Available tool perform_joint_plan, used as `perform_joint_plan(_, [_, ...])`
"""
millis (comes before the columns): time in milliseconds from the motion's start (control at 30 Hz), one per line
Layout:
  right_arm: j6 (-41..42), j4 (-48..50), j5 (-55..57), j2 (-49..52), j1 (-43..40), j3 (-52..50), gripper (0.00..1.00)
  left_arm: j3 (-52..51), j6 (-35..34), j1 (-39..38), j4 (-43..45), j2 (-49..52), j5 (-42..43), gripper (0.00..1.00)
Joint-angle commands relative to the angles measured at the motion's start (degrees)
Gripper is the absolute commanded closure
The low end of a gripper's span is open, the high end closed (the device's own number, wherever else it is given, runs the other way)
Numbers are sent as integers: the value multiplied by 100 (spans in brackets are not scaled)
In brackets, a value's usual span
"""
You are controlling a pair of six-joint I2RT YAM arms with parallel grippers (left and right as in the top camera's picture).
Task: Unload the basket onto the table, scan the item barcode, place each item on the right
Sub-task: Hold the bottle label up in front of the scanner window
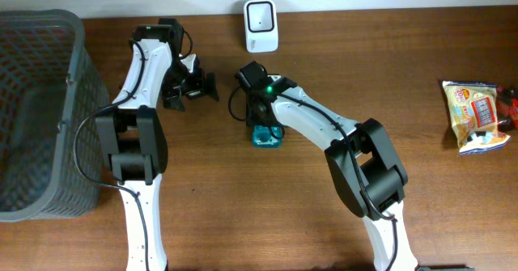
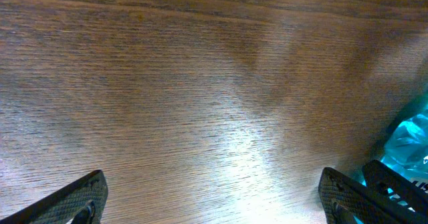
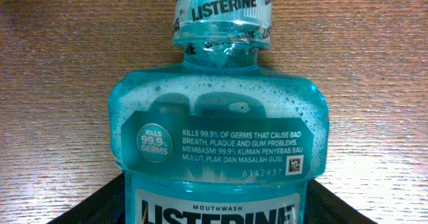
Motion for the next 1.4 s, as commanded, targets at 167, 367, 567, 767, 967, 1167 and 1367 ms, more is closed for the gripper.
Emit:
perform_joint_plan(167, [-599,26,162,48,-105,282,37,-15,-33,-9,269,55,-37,1])
perform_joint_plan(367, [-1449,-127,177,48,-667,1836,43,-15,-33,-9,271,55,-37,1])
perform_joint_plan(567, [-1692,1346,157,50,-815,1871,43,-15,-33,-7,271,55,-37,1])
perform_joint_plan(767, [-1703,3023,162,210,-800,1871,44,-15,-33,-7,271,55,-37,1])
perform_joint_plan(967, [-1700,3792,584,780,-796,1871,44,-15,-33,-7,271,55,-37,1])
perform_joint_plan(1167, [-1703,3923,612,800,-804,1871,44,-15,-33,-7,271,55,-37,1])
perform_joint_plan(1367, [-1805,3392,1150,686,-881,2485,44,-15,-33,-7,271,55,-37,1])
